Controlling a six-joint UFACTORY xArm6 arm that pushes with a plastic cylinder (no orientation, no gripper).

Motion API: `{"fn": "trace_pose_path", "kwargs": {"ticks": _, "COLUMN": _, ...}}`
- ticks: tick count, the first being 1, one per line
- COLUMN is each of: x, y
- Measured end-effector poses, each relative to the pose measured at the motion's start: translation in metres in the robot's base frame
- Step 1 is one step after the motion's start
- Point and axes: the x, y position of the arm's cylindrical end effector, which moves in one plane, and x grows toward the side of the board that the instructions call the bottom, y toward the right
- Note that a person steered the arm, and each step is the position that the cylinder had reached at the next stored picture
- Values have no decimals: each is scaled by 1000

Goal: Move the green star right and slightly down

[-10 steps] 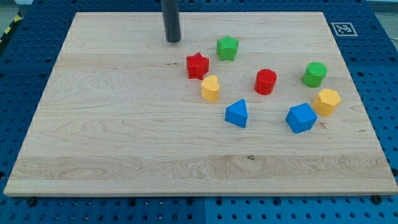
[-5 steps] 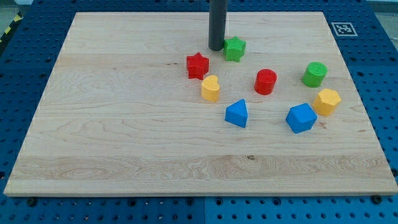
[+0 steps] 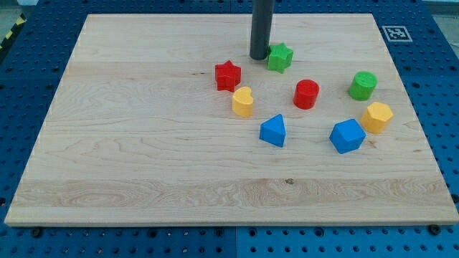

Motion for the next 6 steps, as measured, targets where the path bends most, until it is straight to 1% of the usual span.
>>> {"fn": "trace_pose_path", "kwargs": {"ticks": 1, "x": -23, "y": 15}}
{"fn": "trace_pose_path", "kwargs": {"ticks": 2, "x": -25, "y": 52}}
{"fn": "trace_pose_path", "kwargs": {"ticks": 3, "x": -24, "y": 60}}
{"fn": "trace_pose_path", "kwargs": {"ticks": 5, "x": 5, "y": 48}}
{"fn": "trace_pose_path", "kwargs": {"ticks": 6, "x": 9, "y": 48}}
